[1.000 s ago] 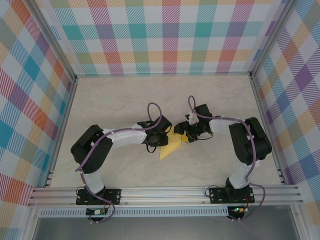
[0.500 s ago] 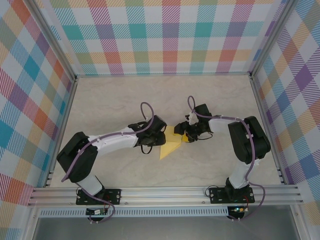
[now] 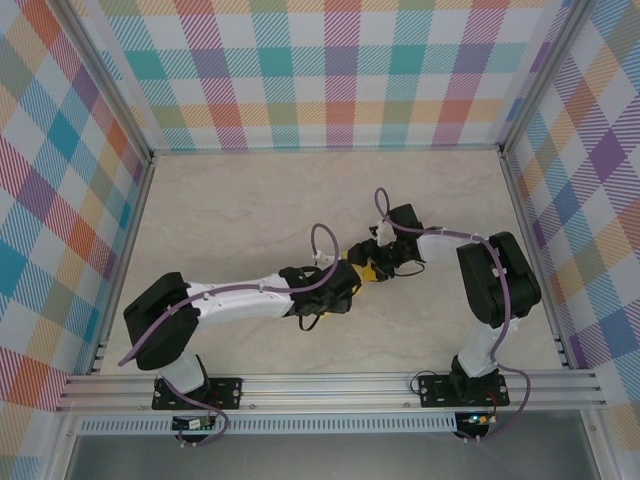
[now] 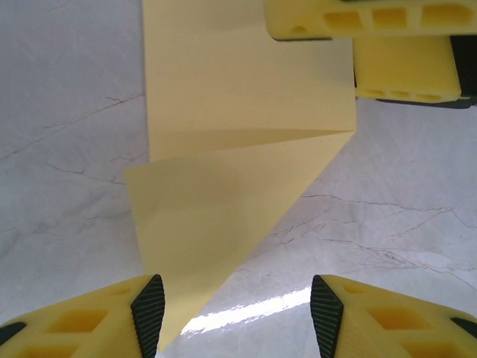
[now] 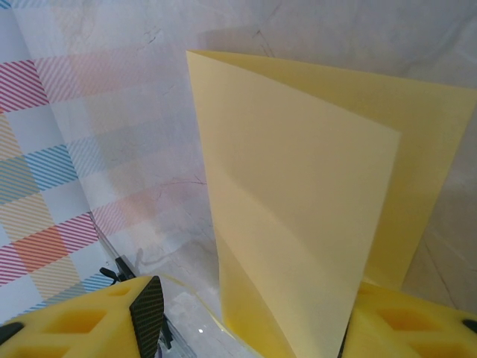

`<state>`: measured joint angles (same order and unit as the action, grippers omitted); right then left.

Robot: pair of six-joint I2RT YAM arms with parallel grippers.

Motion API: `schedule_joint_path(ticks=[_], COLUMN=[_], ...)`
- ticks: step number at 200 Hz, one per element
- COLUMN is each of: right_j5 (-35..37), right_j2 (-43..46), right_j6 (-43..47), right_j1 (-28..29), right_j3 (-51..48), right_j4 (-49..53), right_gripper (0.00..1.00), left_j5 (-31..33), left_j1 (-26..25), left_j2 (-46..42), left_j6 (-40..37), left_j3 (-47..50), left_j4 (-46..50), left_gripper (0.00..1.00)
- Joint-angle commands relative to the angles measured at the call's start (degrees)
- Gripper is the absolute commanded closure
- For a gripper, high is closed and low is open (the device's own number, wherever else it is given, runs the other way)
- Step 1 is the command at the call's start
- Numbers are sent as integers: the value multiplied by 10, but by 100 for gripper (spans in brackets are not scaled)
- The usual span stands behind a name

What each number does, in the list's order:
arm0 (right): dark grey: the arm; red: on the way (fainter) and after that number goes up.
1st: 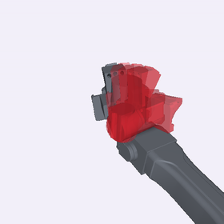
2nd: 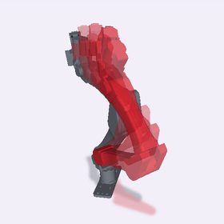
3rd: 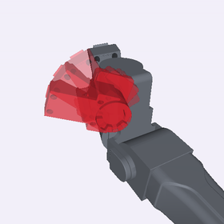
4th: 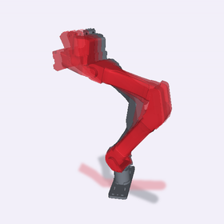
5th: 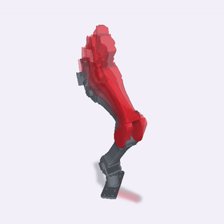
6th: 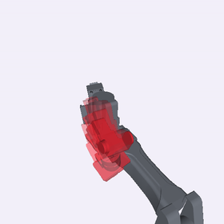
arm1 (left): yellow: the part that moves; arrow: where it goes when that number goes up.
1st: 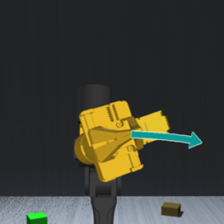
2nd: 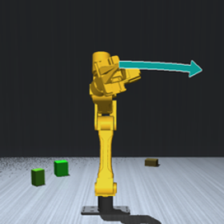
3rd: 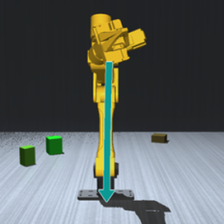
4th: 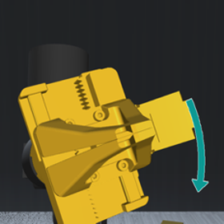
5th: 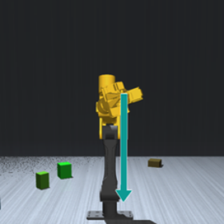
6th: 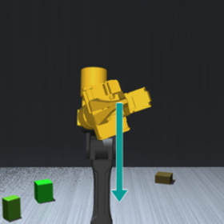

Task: Fold a paper plane with a square sheet of paper (pick it up from the middle)
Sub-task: Fourth fold the wing at the center of the table.

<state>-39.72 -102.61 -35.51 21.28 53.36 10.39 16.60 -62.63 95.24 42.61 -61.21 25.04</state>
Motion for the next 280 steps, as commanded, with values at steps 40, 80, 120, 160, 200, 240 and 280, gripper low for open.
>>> schedule_joint_path(ticks=[40,80,120,160,200,240,280], right_j5=[-23,-36,-36,-36,-38,-38,-37], right_j2=[11,14,17,20,21,21,21], right_j6=[1,-14,-19,-23,-25,-26,-26], right_j1=[3,3,3,3,3,3,3], right_j3=[10,10,8,9,11,11,9], right_j4=[5,-8,-7,-7,-5,-4,-3], right_gripper=[42,47,47,49,49,49,49], left_j5=[79,94,108,111,124,127,130], left_j1=[-30,-48,-51,-51,-51,-51,-51], left_j2=[65,89,97,110,128,138,143], left_j6=[-19,-23,-13,-15,-9,-7,-6], left_j3=[-50,-60,-54,-58,-67,-74,-79], left_j4=[50,63,62,55,63,66,70], left_gripper=[41,41,40,43,46,51,59])
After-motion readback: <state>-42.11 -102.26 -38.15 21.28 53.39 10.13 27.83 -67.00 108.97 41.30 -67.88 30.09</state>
